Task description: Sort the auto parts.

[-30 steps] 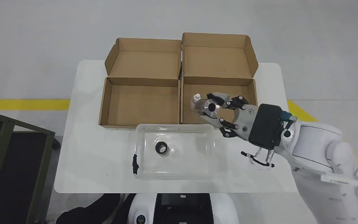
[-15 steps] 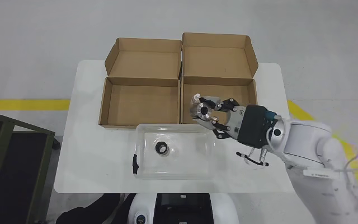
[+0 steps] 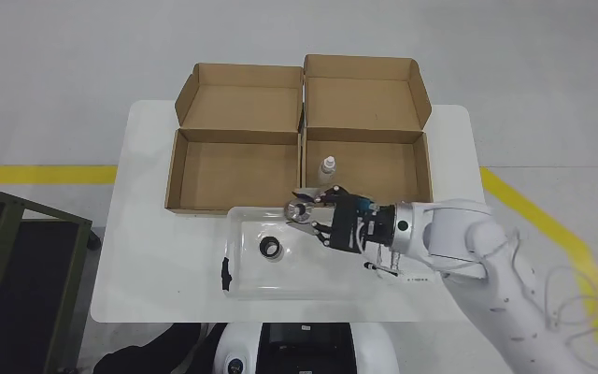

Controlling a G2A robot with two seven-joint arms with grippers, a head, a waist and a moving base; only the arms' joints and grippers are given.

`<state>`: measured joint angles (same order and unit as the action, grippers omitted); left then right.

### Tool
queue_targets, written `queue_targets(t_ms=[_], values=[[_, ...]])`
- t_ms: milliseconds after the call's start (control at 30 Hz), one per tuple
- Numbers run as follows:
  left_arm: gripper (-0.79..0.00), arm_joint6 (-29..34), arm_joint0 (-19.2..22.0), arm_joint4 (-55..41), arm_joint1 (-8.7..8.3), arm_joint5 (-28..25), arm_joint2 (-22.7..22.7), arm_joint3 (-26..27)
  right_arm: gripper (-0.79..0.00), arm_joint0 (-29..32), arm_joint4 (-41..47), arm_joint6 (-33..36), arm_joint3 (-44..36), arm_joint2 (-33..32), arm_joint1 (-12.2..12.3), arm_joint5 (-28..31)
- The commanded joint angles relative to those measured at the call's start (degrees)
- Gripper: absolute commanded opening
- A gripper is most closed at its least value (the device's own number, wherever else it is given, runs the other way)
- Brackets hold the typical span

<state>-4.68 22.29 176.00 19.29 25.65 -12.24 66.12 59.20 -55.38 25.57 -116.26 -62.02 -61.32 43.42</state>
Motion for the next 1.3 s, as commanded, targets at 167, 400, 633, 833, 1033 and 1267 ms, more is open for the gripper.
queue_targets(t_ms=[167, 400, 633, 833, 1033, 1267], values=[[0.0, 0.0, 0.0, 0.0, 0.0, 0.0, 0.0, 0.0, -0.785, -2.96, -0.69, 1.24, 4.67, 4.47, -0.81, -0.62], [0.0, 0.0, 0.0, 0.0, 0.0, 0.0, 0.0, 0.0, -0.785, -8.16, -0.83, 2.08, 10.38, 10.19, -2.43, -2.65], [0.0, 0.0, 0.0, 0.0, 0.0, 0.0, 0.0, 0.0, -0.785, -13.91, -1.17, 2.2, 16.87, 16.09, -4.74, -5.92], [0.0, 0.0, 0.0, 0.0, 0.0, 0.0, 0.0, 0.0, -0.785, -18.24, -0.89, 1.82, 21.99, 20.82, -7.03, -8.1], [0.0, 0.0, 0.0, 0.0, 0.0, 0.0, 0.0, 0.0, -0.785, -22.59, -0.87, 1.36, 27.27, 24.77, -9.59, -10.57], [0.0, 0.0, 0.0, 0.0, 0.0, 0.0, 0.0, 0.0, -0.785, -27.24, -1.38, 0.08, 34.1, 29.58, -13.15, -12.92]])
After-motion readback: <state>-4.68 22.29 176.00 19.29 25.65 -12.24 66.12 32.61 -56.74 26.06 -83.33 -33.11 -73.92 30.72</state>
